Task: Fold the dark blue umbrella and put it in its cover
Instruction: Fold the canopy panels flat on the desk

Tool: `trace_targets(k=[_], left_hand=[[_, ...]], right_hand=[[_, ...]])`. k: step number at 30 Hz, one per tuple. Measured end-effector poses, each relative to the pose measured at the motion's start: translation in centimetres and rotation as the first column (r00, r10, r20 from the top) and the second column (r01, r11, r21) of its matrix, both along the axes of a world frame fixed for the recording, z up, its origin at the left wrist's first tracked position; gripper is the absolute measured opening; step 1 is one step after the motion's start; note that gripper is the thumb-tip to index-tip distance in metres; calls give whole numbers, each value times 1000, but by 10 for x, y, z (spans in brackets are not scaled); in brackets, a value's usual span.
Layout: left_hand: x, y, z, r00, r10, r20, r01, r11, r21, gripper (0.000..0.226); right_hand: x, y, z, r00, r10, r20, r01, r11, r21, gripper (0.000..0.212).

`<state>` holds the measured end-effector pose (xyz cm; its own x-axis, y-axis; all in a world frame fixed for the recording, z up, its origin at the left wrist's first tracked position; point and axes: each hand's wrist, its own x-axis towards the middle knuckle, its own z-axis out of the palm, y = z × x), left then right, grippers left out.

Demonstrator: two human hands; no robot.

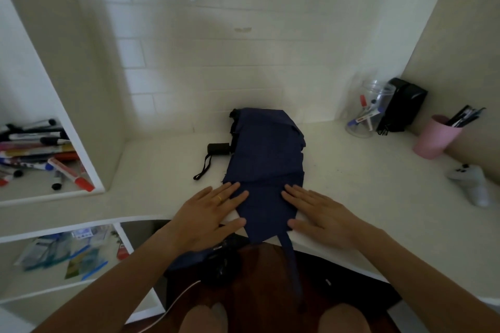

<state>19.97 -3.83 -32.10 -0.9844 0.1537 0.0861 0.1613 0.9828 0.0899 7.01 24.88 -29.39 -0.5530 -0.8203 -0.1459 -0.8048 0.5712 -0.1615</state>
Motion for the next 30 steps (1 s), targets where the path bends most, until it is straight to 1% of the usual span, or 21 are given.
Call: trace_targets(k=[2, 3, 4, 5, 6, 7, 8, 9, 10, 11, 13, 15, 17, 19, 20, 23, 24, 25, 27, 29, 30], left_hand=[[-3, 3, 10, 999, 28, 27, -30, 996, 82, 80], [-7, 5, 16, 999, 54, 5, -54, 989, 141, 82], [-13, 8, 22, 994, 92, -60, -79, 978, 193, 83], [-21, 10, 28, 978, 143, -152, -104, 966, 238, 81], [-30, 12, 35, 950, 202, -238, -130, 949, 286, 73], [-41, 11, 40, 909, 275, -313, -158, 922, 352, 60], [-53, 10, 46, 857, 363, -365, -188, 881, 435, 45], [-67, 8, 52, 811, 454, -369, -220, 821, 526, 31], [-79, 7, 60, 784, 534, -316, -258, 744, 616, 24], [-91, 6, 67, 775, 590, -226, -299, 657, 692, 26], [-113, 5, 74, 784, 620, -23, -364, 490, 792, 45], [-128, 7, 78, 782, 608, 139, -409, 332, 850, 64], [-137, 7, 80, 762, 614, 207, -413, 214, 885, 72], [-140, 6, 83, 759, 609, 233, -371, 110, 922, 70], [-139, 7, 86, 766, 593, 248, -332, 34, 943, 66], [-126, 10, 100, 854, 435, 287, -200, -236, 951, 52], [-122, 11, 105, 884, 363, 295, -199, -278, 940, 47], [-118, 14, 110, 903, 303, 303, -215, -291, 932, 45], [-114, 20, 117, 916, 261, 304, -237, -259, 936, 53], [-113, 24, 123, 918, 318, 238, -184, -191, 964, 57], [-110, 25, 126, 919, 344, 195, -147, -159, 976, 51]], right_hand=[[1, -3, 7, 997, -52, 52, 56, 995, -87, 70], [-1, -6, 13, 991, -100, 84, 114, 978, -176, 65], [-6, -11, 20, 984, -151, 98, 174, 938, -301, 57], [-14, -16, 27, 973, -208, 99, 230, 865, -446, 46], [-23, -20, 35, 955, -274, 116, 289, 761, -581, 37], [-34, -24, 44, 924, -338, 177, 365, 646, -670, 29], [-44, -27, 53, 883, -384, 269, 453, 549, -703, 26], [-54, -31, 60, 832, -414, 369, 544, 483, -686, 29], [-62, -34, 65, 781, -429, 454, 620, 447, -645, 34], [-71, -38, 66, 741, -435, 512, 671, 435, -601, 40], [-85, -45, 66, 682, -391, 618, 730, 414, -544, 50], [-96, -50, 63, 638, -285, 715, 760, 385, -524, 57], [-102, -53, 64, 622, -184, 761, 763, 361, -536, 58], [-103, -54, 68, 618, -104, 780, 761, 329, -559, 54], [-103, -54, 70, 612, -68, 788, 764, 309, -566, 51], [-98, -50, 77, 610, 5, 792, 764, 260, -591, 46], [-96, -48, 79, 614, 21, 789, 760, 251, -599, 44], [-94, -46, 80, 623, 42, 781, 751, 246, -612, 43], [-87, -43, 82, 659, 74, 748, 716, 241, -655, 41], [-81, -39, 84, 706, 73, 704, 671, 248, -699, 38], [-77, -36, 85, 726, 76, 684, 650, 250, -718, 36]])
